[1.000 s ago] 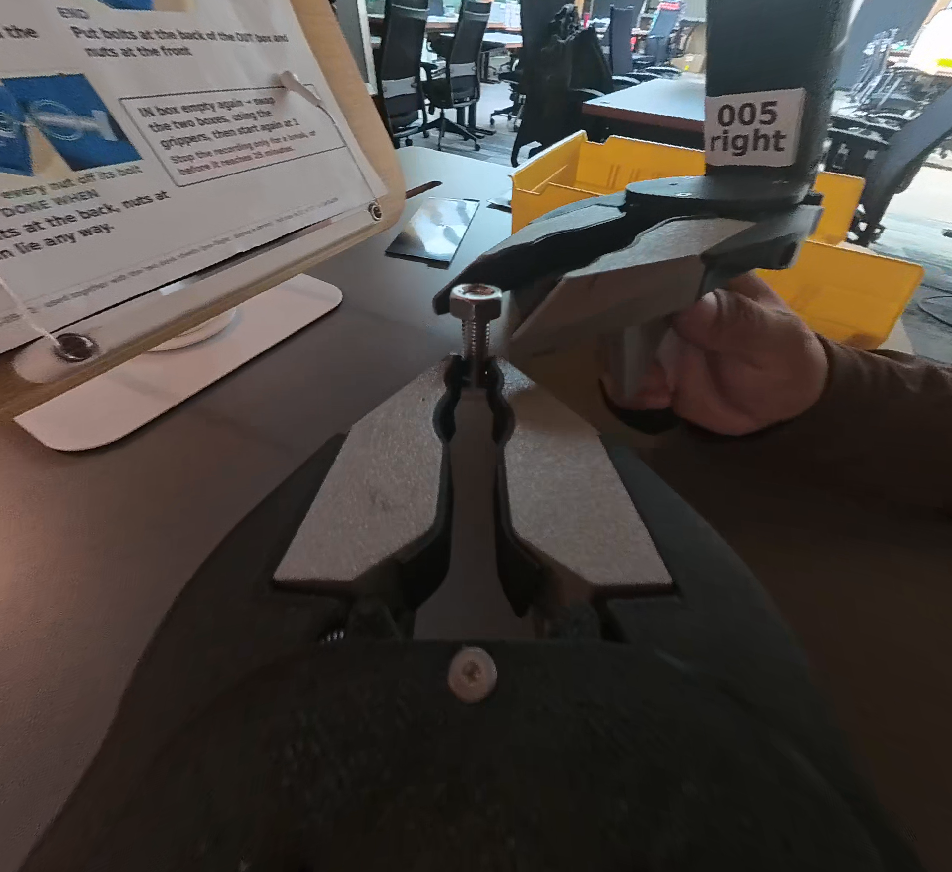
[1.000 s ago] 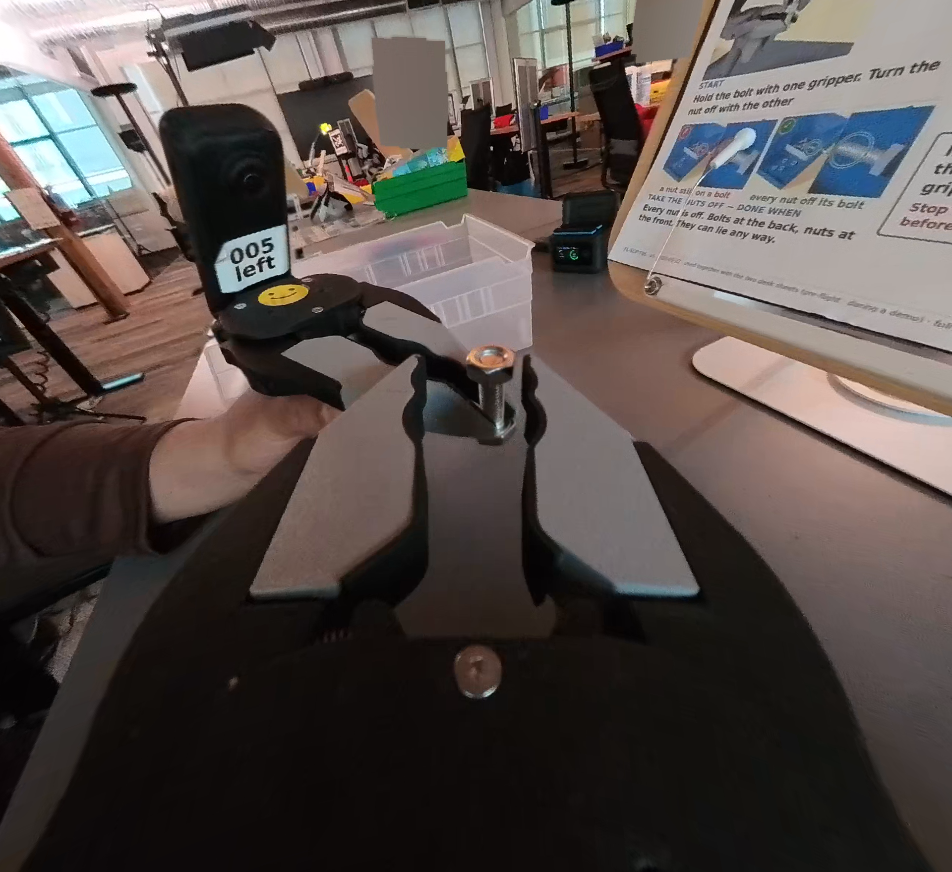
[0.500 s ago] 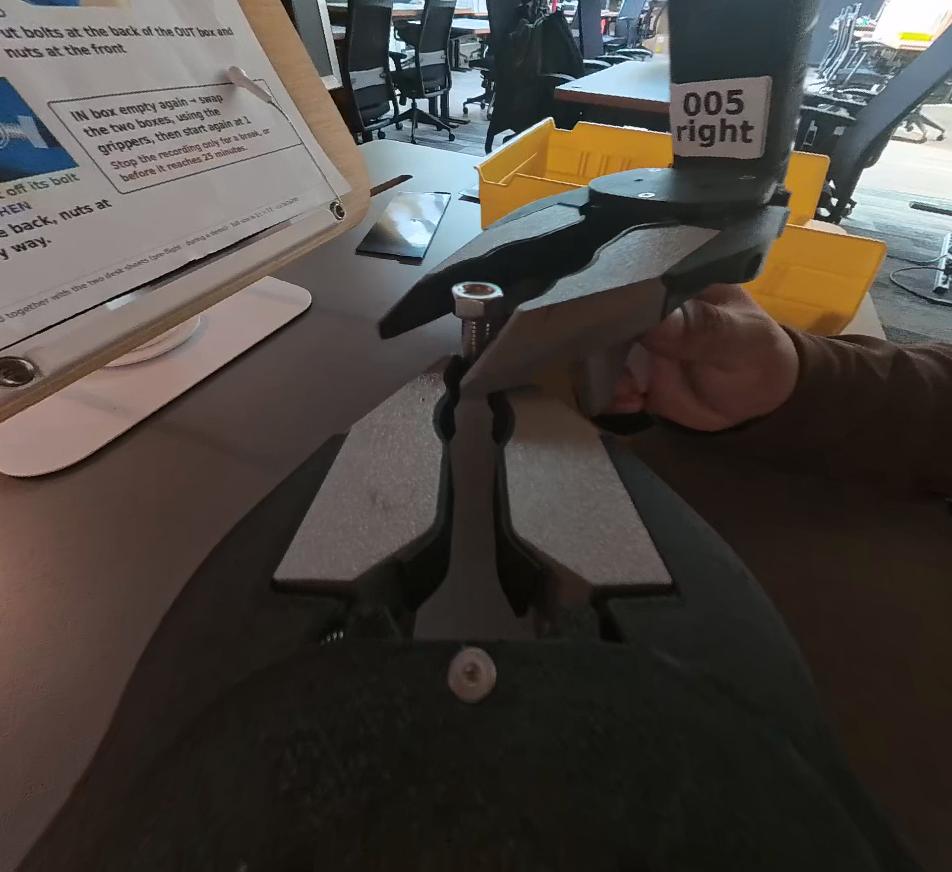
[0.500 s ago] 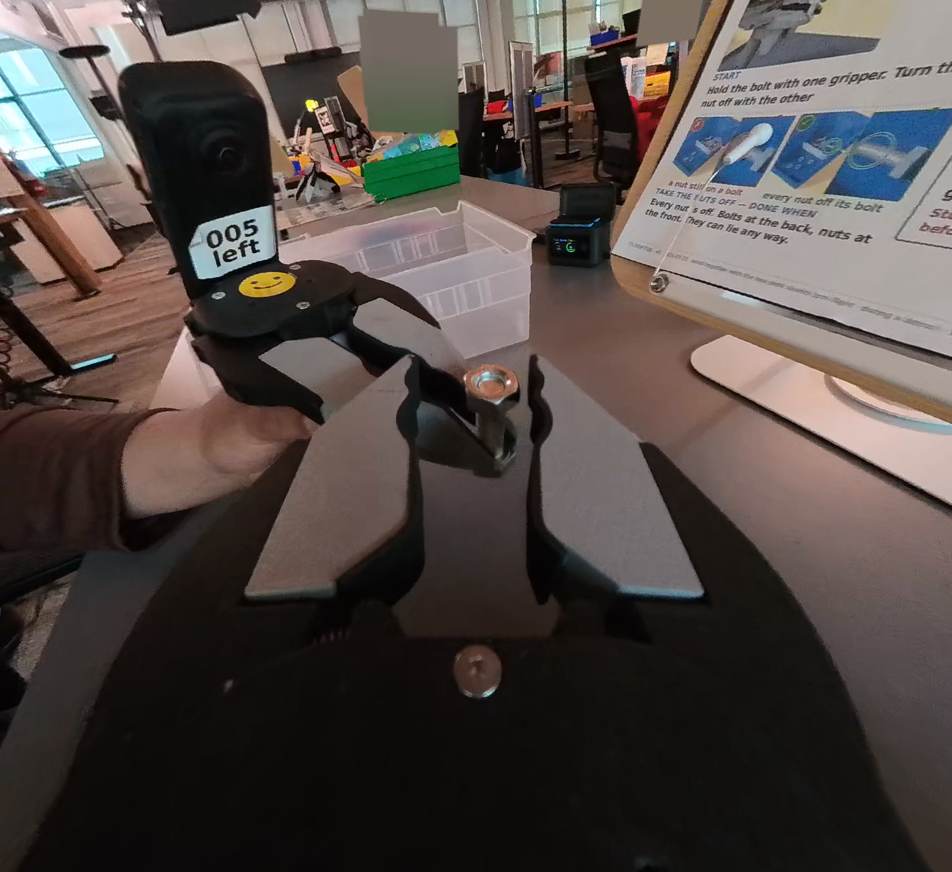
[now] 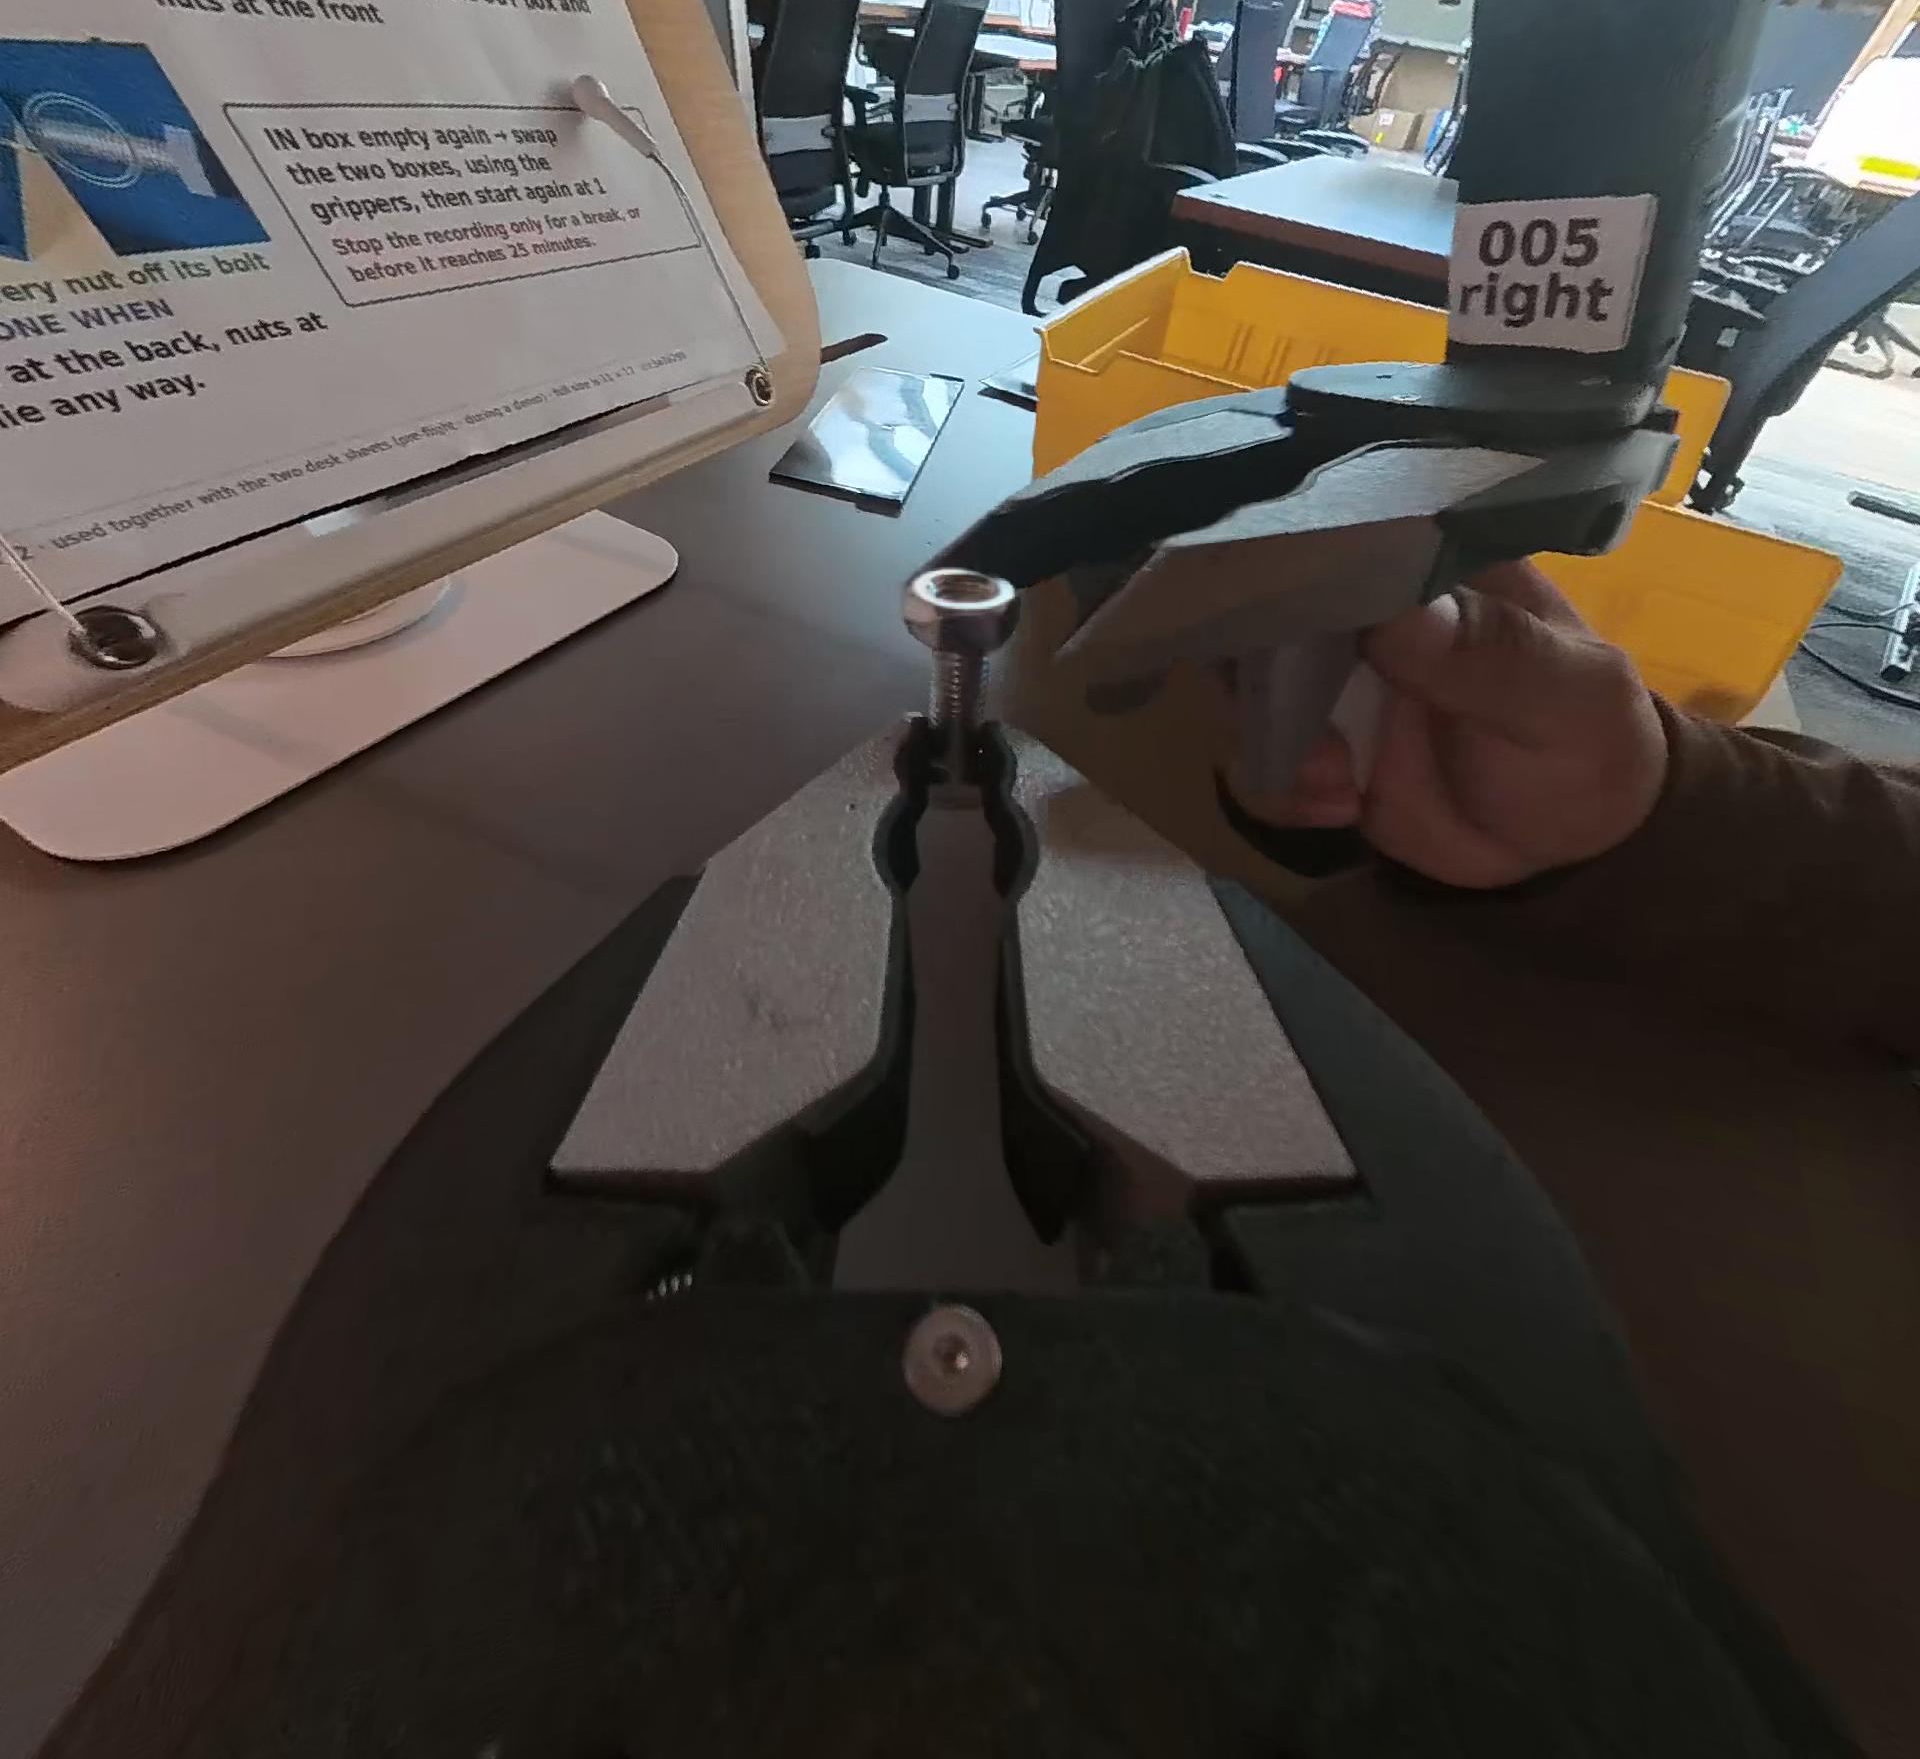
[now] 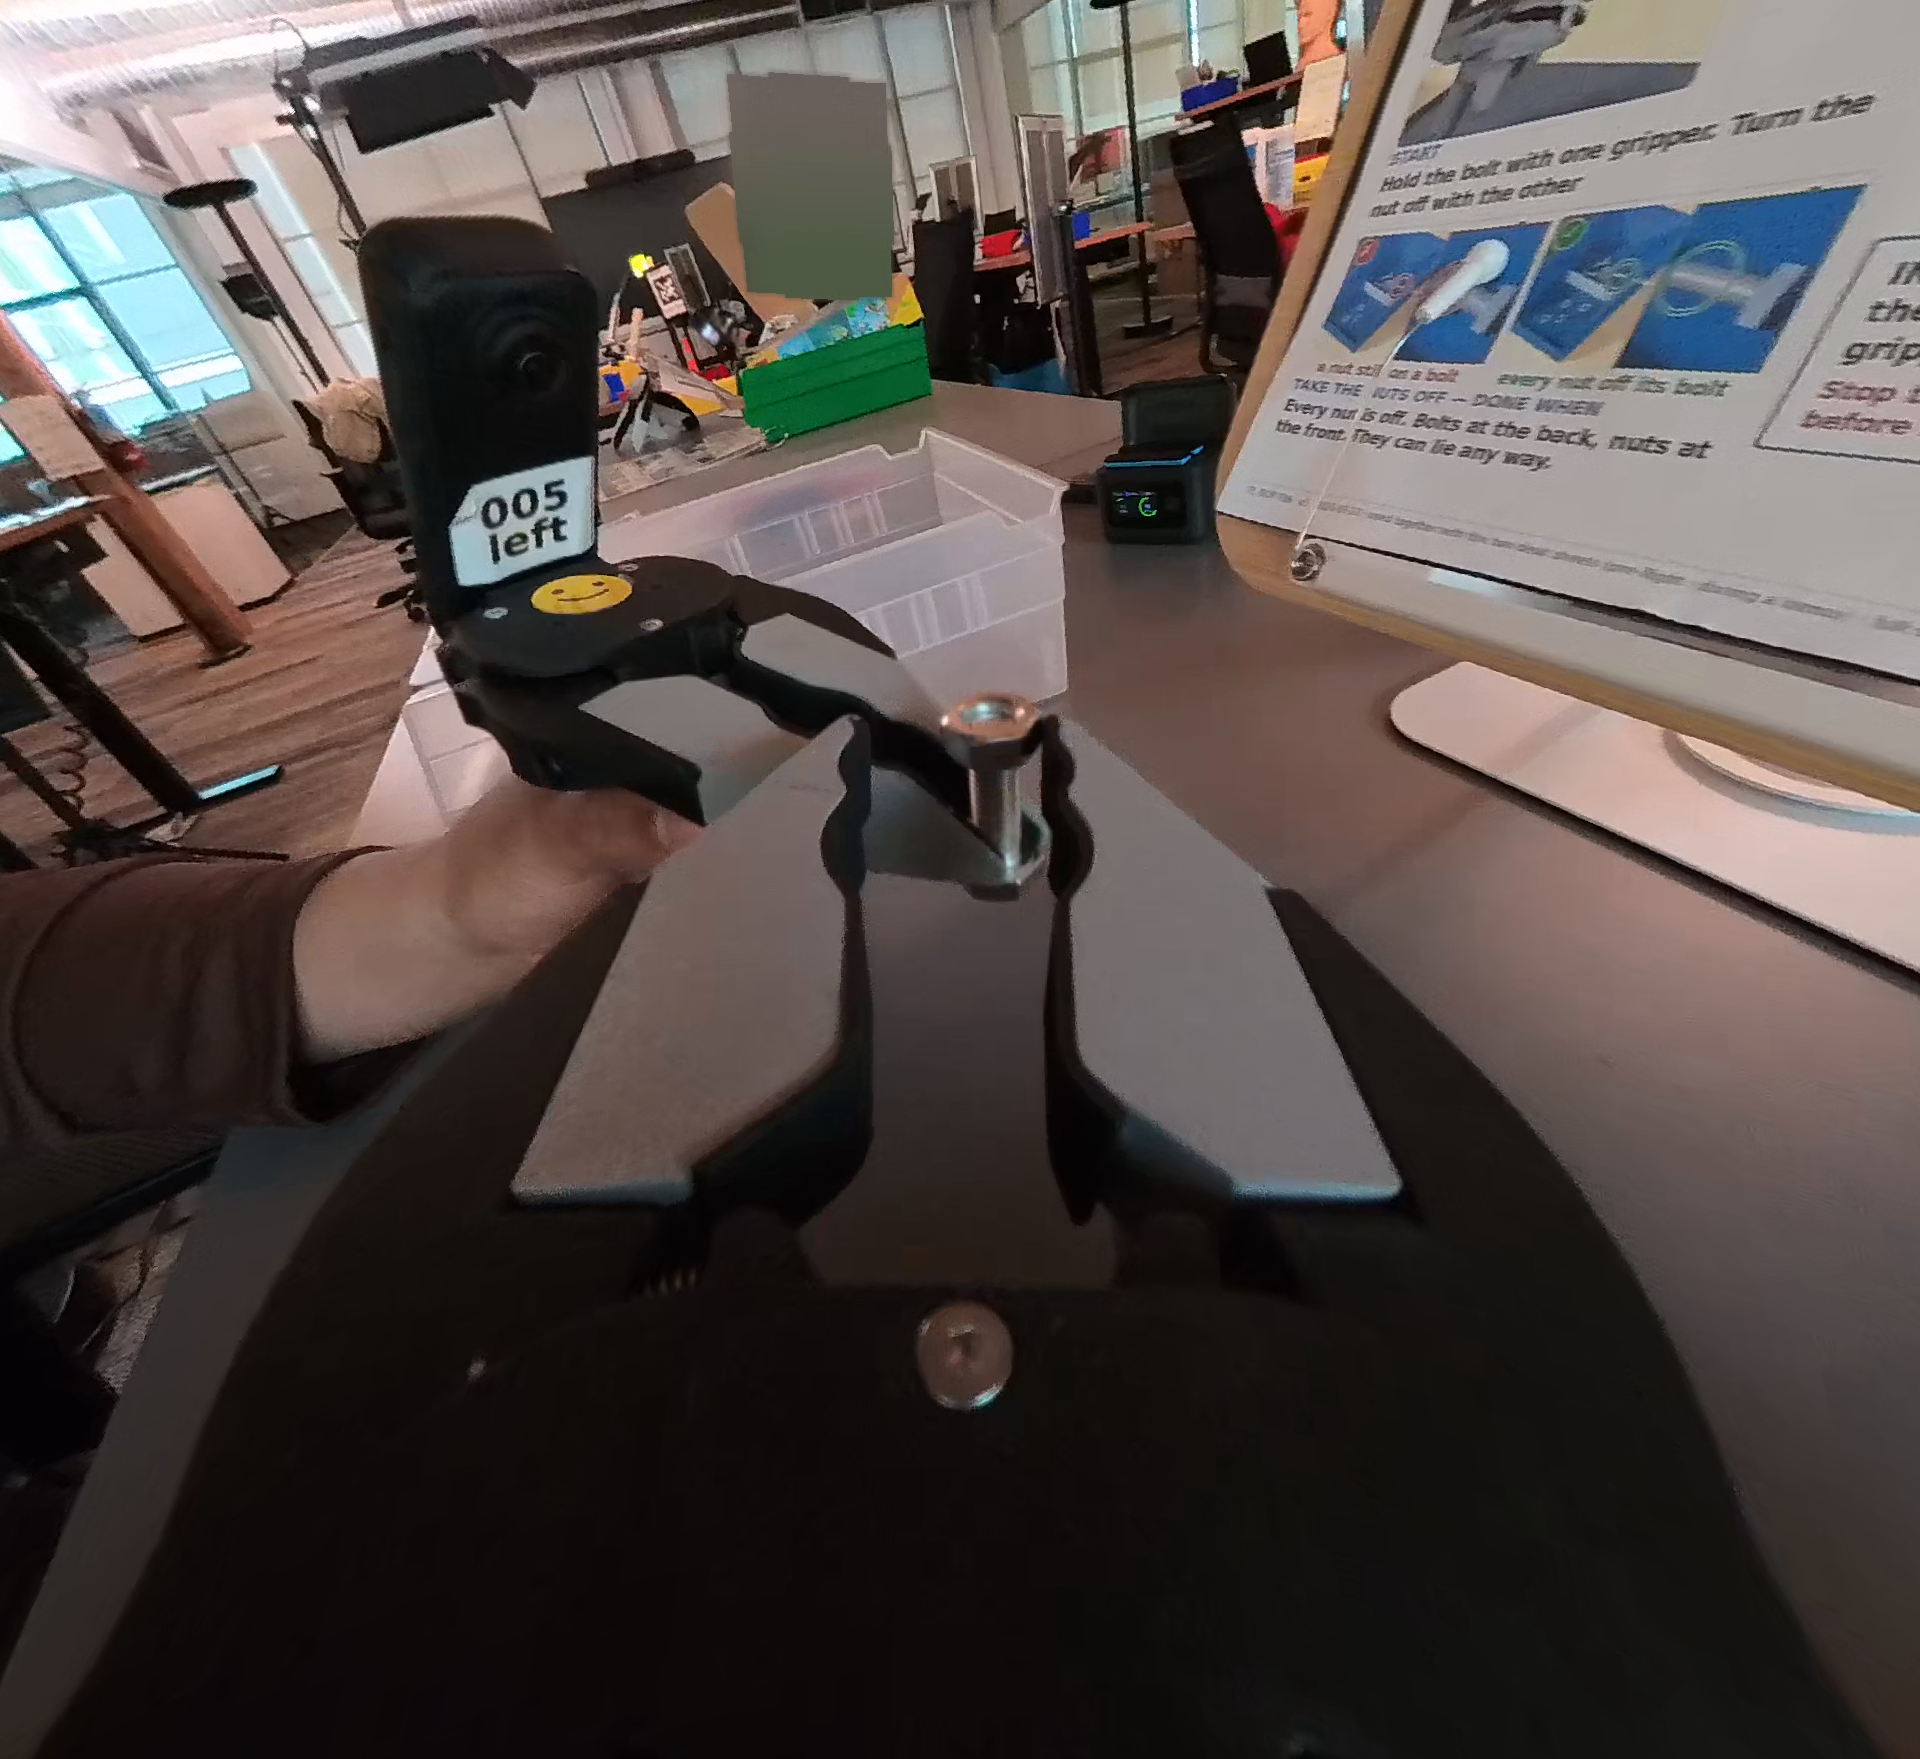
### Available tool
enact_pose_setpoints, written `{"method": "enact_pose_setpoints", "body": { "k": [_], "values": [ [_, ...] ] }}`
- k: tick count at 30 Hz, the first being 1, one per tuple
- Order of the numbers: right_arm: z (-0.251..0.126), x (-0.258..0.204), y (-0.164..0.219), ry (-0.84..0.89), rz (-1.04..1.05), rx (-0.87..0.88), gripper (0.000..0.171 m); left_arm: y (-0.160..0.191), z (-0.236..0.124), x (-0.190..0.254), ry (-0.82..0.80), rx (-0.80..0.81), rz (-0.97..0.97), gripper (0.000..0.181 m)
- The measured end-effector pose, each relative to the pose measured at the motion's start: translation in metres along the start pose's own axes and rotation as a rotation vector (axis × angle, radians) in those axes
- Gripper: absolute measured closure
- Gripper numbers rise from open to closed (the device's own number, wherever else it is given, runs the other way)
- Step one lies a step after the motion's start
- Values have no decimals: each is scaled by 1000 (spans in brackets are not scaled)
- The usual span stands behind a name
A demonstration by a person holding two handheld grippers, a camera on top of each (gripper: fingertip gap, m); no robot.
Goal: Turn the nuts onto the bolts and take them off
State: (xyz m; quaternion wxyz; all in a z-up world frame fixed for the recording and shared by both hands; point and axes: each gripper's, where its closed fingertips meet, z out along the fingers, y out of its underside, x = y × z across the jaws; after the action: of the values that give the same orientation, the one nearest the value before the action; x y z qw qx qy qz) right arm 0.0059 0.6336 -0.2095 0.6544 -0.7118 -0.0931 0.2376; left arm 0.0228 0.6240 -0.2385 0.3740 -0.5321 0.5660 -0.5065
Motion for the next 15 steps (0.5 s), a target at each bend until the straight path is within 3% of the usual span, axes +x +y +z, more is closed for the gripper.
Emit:
{"method": "enact_pose_setpoints", "body": {
  "k": [7,15],
  "values": [
    [11,-8,5,-39,40,3,136,3,6,15,69,-15,7,174],
    [4,1,1,13,19,13,136,-2,1,8,40,9,1,173]
  ]
}}
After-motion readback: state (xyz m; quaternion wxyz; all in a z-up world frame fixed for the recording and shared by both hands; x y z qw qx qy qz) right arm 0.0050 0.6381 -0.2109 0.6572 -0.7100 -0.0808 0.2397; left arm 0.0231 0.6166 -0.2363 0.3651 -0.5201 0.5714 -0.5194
